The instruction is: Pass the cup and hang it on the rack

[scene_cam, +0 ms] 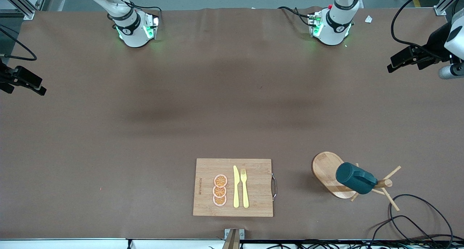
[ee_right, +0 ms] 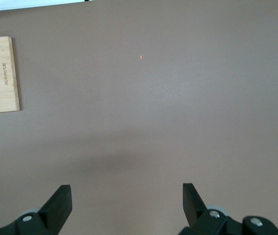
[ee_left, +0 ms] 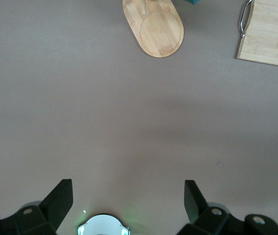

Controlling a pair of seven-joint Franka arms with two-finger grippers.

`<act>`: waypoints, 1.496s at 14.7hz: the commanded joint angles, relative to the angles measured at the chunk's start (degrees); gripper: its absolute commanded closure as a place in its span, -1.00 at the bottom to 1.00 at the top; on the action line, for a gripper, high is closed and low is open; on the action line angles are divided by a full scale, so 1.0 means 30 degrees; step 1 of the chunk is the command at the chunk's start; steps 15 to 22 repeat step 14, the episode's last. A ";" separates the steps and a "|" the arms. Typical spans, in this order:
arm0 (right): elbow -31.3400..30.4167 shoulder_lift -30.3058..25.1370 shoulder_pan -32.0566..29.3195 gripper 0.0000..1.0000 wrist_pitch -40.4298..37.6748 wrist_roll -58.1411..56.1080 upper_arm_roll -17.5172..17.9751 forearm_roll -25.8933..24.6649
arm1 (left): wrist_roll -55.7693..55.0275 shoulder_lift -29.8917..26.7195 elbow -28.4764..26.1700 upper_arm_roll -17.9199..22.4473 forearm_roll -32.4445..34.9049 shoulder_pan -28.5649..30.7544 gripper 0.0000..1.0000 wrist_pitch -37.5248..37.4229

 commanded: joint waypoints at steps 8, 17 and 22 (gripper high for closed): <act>-0.0228 -0.0289 -0.0250 -1.00 -0.0047 -0.0158 0.0185 -0.0199 | 0.1215 -0.1007 -0.0866 -0.1003 0.2100 -0.0122 -1.00 0.0311; -0.0228 -0.0289 -0.0250 -1.00 -0.0047 -0.0159 0.0185 -0.0199 | 0.1300 -0.0743 -0.0514 -0.1003 0.1952 -0.0151 -1.00 0.0312; -0.0228 -0.0289 -0.0250 -1.00 -0.0047 -0.0159 0.0185 -0.0199 | 0.1300 -0.0743 -0.0514 -0.1003 0.1952 -0.0151 -1.00 0.0312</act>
